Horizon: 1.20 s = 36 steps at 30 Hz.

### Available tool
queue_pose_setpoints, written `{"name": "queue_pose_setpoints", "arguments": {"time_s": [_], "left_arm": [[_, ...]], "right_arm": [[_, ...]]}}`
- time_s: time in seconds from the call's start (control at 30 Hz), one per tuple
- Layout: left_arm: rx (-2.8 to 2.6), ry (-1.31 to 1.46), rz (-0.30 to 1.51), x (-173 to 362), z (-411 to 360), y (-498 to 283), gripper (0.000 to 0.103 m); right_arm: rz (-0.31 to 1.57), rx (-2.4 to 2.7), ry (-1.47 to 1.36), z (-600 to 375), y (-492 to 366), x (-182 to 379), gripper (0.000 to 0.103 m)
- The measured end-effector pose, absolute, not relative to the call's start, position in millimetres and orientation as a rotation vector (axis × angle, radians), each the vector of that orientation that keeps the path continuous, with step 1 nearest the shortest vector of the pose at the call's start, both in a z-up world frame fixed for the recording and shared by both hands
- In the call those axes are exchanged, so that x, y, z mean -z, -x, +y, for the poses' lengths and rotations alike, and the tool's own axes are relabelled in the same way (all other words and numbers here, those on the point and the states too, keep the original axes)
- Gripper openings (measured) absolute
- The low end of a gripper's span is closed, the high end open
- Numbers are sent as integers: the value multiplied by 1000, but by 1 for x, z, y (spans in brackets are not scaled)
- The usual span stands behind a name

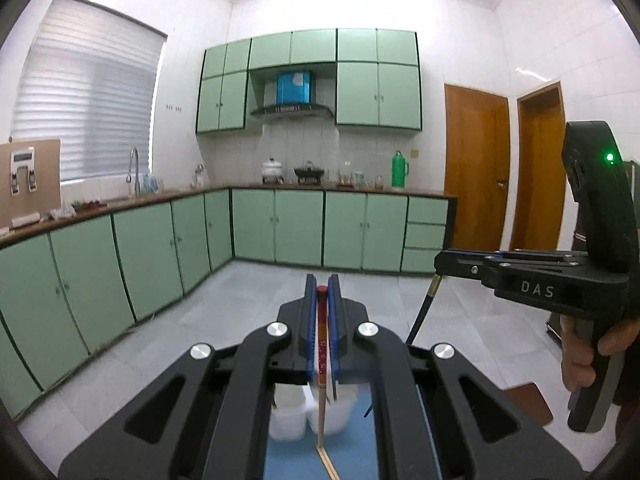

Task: Organize utensils
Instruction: 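Carry both chopsticks to the white holder and open both tools to drop them, then move both open tools back to the last two chopsticks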

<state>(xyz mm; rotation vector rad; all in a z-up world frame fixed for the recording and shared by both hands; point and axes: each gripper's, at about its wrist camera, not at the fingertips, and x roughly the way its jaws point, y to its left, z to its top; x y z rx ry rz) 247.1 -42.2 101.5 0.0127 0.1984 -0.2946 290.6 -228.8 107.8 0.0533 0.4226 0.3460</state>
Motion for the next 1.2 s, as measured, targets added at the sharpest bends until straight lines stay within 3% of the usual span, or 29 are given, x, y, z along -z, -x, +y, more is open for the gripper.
{"name": "queue_pose_setpoints", "arguments": {"time_s": [0.27,0.63,0.77,0.87,1.0,1.2], "left_arm": [[238,-48,158,-105,-60,-314,4],[212,-31,346,-35,-56,-387,6],[212,-18,369,-27,-41,-383,13],[206,-26,357,-30,-33,-370,26],[205,-22,341,-33,-23,-336,34],[192,4,368,-8,-11,-269,50]], "right_arm": [[396,-285,-53,-224,-352,-102,6],[505,-290,-17,-208,-393,-37,8],[502,-276,-2,-213,-386,-30,24],[481,-268,-30,-225,-373,-33,37],[446,-241,-24,-238,-345,-37,49],[416,-183,-29,-253,-276,-17,79]]}}
